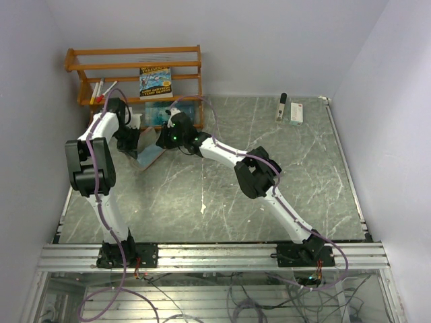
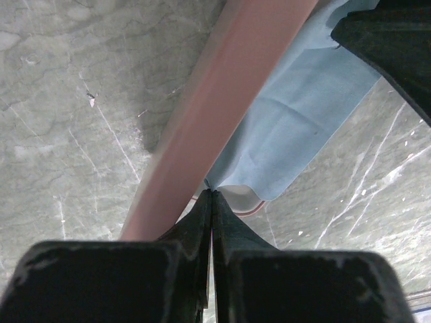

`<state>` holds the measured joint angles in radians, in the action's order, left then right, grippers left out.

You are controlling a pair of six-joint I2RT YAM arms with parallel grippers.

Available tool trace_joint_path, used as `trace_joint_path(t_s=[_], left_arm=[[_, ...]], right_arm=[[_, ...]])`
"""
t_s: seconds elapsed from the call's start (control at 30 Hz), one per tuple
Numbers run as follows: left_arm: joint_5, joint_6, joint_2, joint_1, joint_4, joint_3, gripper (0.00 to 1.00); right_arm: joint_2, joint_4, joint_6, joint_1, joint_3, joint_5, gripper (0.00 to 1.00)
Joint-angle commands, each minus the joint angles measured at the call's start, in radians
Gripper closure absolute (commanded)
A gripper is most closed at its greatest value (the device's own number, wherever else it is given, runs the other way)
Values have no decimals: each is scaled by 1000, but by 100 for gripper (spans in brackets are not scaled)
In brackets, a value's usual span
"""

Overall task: Organize the sunglasses
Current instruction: Place the glasses cleaning cloth in the sunglasses case.

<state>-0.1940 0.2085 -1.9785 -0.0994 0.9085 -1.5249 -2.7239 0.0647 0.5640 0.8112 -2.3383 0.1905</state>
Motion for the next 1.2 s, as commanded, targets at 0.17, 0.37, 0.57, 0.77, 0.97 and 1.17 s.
trace_joint_path(t_s=[0.17, 0.37, 0.57, 0.77, 0.97, 1.17], left_arm=[[36, -18, 105, -10, -69, 54, 91], [44, -18, 136, -8, -87, 99, 88], [7, -20, 143, -8, -96, 153, 79], [15, -22, 116, -8, -117, 178, 67], [33, -29, 156, -7, -143, 182, 64], [52, -15, 236, -7, -145, 162, 53]], right_arm=[[43, -39, -39, 4, 52, -4, 63], [101, -76, -42, 4, 111, -19, 50], [129, -102, -28, 4, 137, -17, 46], [137, -101, -23, 4, 150, -11, 46], [240, -150, -49, 4, 288, -68, 48], [390, -105, -45, -26, 411, -119, 56]])
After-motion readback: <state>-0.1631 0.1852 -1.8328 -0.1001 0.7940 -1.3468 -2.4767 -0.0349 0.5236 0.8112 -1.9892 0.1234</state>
